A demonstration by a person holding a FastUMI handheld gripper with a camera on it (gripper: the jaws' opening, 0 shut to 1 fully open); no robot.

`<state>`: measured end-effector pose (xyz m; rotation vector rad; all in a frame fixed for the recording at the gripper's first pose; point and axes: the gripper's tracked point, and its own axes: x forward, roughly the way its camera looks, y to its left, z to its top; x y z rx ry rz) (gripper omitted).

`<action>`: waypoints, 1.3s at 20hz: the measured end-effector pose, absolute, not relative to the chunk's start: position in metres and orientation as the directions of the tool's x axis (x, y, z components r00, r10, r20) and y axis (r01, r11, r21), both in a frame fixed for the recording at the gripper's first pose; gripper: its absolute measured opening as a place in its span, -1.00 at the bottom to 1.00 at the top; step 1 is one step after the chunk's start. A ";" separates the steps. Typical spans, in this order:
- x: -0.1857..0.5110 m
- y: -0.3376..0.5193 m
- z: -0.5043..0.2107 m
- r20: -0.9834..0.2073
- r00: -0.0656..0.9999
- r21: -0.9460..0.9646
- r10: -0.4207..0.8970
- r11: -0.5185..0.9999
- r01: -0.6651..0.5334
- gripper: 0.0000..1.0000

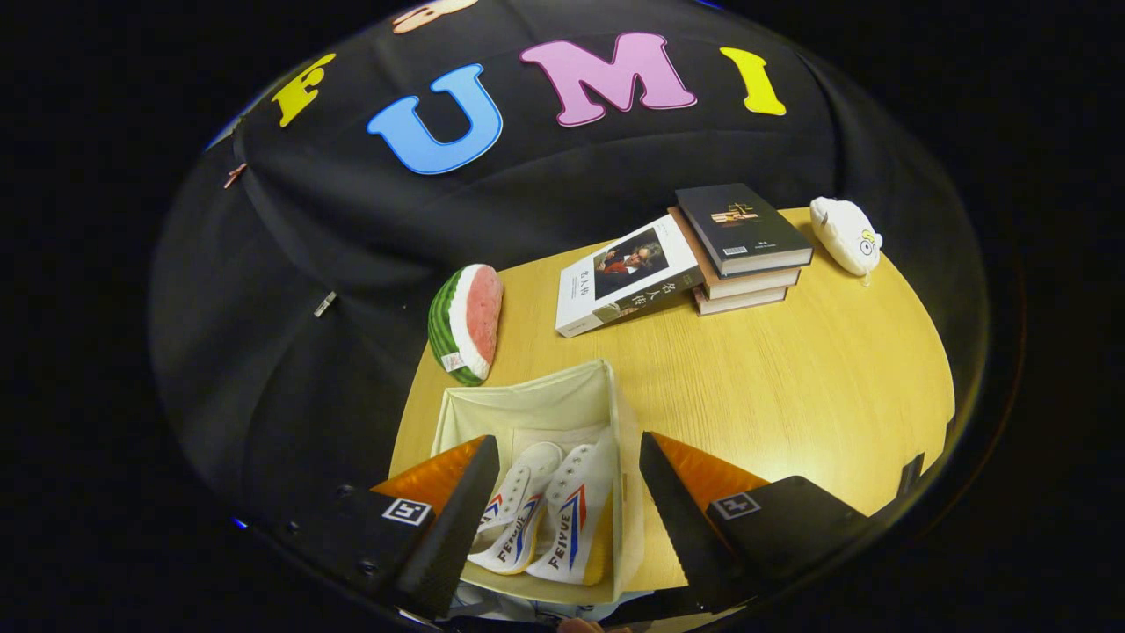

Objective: Open the storage box then place both shoes into the box .Put the left shoe in first, then the right shoe, with the right side of both shoes facing outward in a uniform manner.

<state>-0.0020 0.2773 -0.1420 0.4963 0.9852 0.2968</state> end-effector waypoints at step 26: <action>0.031 0.002 -0.058 -0.325 0.941 0.121 0.094 0.991 -0.057 0.97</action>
